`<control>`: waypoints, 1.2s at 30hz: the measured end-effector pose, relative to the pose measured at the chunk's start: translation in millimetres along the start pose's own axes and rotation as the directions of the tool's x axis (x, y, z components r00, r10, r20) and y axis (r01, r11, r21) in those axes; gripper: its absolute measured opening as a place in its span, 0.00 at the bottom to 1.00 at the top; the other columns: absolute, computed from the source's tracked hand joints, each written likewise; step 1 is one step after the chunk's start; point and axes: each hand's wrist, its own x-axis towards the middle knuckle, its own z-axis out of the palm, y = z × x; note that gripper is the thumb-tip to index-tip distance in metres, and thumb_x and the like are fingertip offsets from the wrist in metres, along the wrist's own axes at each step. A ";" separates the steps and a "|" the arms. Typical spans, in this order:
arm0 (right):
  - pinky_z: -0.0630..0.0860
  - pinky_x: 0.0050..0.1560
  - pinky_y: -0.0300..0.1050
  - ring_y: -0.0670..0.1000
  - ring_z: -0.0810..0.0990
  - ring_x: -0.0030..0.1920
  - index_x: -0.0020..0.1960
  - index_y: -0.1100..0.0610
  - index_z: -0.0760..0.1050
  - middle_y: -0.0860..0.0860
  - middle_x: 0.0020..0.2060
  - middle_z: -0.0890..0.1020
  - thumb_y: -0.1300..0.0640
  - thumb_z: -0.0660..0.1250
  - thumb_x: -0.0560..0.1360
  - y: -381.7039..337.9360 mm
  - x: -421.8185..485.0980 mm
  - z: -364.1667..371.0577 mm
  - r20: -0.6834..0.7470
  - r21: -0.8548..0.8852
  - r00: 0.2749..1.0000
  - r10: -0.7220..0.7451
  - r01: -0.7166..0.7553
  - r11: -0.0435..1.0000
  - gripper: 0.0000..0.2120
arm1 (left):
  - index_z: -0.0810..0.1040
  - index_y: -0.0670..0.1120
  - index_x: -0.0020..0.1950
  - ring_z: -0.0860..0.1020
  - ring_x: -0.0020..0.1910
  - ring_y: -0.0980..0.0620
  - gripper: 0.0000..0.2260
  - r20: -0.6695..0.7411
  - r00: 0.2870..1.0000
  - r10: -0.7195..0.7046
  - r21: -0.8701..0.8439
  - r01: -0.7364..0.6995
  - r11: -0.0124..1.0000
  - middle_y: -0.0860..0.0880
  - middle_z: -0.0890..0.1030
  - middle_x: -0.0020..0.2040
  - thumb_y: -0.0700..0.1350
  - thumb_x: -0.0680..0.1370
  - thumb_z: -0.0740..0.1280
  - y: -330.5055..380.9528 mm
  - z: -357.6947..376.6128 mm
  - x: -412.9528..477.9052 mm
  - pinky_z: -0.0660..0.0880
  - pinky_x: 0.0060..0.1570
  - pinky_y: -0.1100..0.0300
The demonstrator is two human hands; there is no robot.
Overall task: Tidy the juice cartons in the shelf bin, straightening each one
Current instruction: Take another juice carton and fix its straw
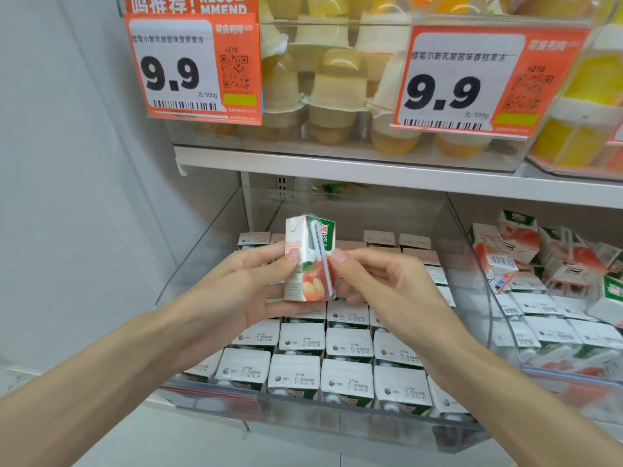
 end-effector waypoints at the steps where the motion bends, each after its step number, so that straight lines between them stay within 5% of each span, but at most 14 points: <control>1: 0.81 0.52 0.36 0.39 0.86 0.50 0.56 0.44 0.86 0.40 0.48 0.88 0.37 0.72 0.74 0.3 0.2 0.8 0.025 -0.023 1.000 0.011 -0.010 1.000 0.15 | 0.81 0.45 0.71 0.84 0.65 0.42 0.16 0.003 1.000 0.005 0.026 -0.005 1.000 0.43 0.85 0.65 0.46 0.85 0.62 -0.4 0.4 -1.0 0.81 0.65 0.50; 7: 0.81 0.63 0.46 0.40 0.85 0.57 0.65 0.42 0.83 0.38 0.55 0.87 0.39 0.78 0.71 -0.1 1.5 3.5 0.064 -0.054 0.997 0.041 -0.037 0.998 0.23 | 0.83 0.47 0.69 0.84 0.64 0.46 0.16 -0.023 1.000 -0.011 0.067 0.012 0.998 0.46 0.86 0.64 0.50 0.84 0.64 0.8 2.8 0.0 0.82 0.63 0.51; 14: 0.82 0.63 0.53 0.46 0.87 0.56 0.61 0.45 0.83 0.45 0.54 0.88 0.38 0.79 0.68 6.0 5.3 1.9 0.021 0.034 0.998 0.057 -0.058 0.998 0.23 | 0.83 0.49 0.69 0.85 0.62 0.46 0.16 -0.043 0.999 -0.020 -0.009 0.019 1.000 0.48 0.86 0.64 0.49 0.84 0.64 3.4 4.1 -0.1 0.83 0.61 0.52; 18: 0.82 0.62 0.50 0.43 0.86 0.56 0.59 0.43 0.85 0.40 0.55 0.87 0.44 0.76 0.75 2.4 4.0 2.8 0.025 0.002 1.000 0.005 -0.005 1.000 0.13 | 0.80 0.45 0.70 0.86 0.60 0.44 0.18 -0.125 0.991 -0.053 -0.090 0.042 0.995 0.44 0.87 0.61 0.48 0.81 0.68 3.1 4.9 1.4 0.85 0.53 0.52; 26: 0.83 0.61 0.48 0.44 0.87 0.55 0.61 0.41 0.85 0.42 0.53 0.88 0.44 0.76 0.75 -0.5 3.4 4.9 0.065 -0.010 0.998 0.000 0.001 1.000 0.15 | 0.77 0.42 0.71 0.87 0.54 0.38 0.18 -0.182 0.975 -0.125 -0.253 0.077 0.964 0.39 0.87 0.59 0.42 0.81 0.69 1.7 7.8 5.3 0.86 0.48 0.48; 31: 0.80 0.58 0.47 0.44 0.88 0.51 0.63 0.45 0.82 0.44 0.50 0.89 0.43 0.78 0.70 -0.1 6.2 -1.6 -0.036 0.076 0.999 0.029 -0.026 0.997 0.22 | 0.79 0.45 0.71 0.87 0.58 0.39 0.15 -0.162 0.981 -0.103 -0.238 0.062 0.969 0.41 0.87 0.60 0.38 0.84 0.65 2.1 5.0 4.0 0.85 0.53 0.49; 36: 0.82 0.52 0.38 0.46 0.89 0.49 0.57 0.50 0.84 0.44 0.50 0.89 0.51 0.76 0.77 1.9 7.4 -3.2 -0.049 0.105 0.998 0.048 -0.042 0.994 0.10 | 0.79 0.46 0.71 0.86 0.61 0.42 0.16 -0.140 0.990 -0.035 -0.160 0.012 0.987 0.43 0.86 0.62 0.40 0.84 0.66 -0.2 4.4 0.9 0.85 0.56 0.51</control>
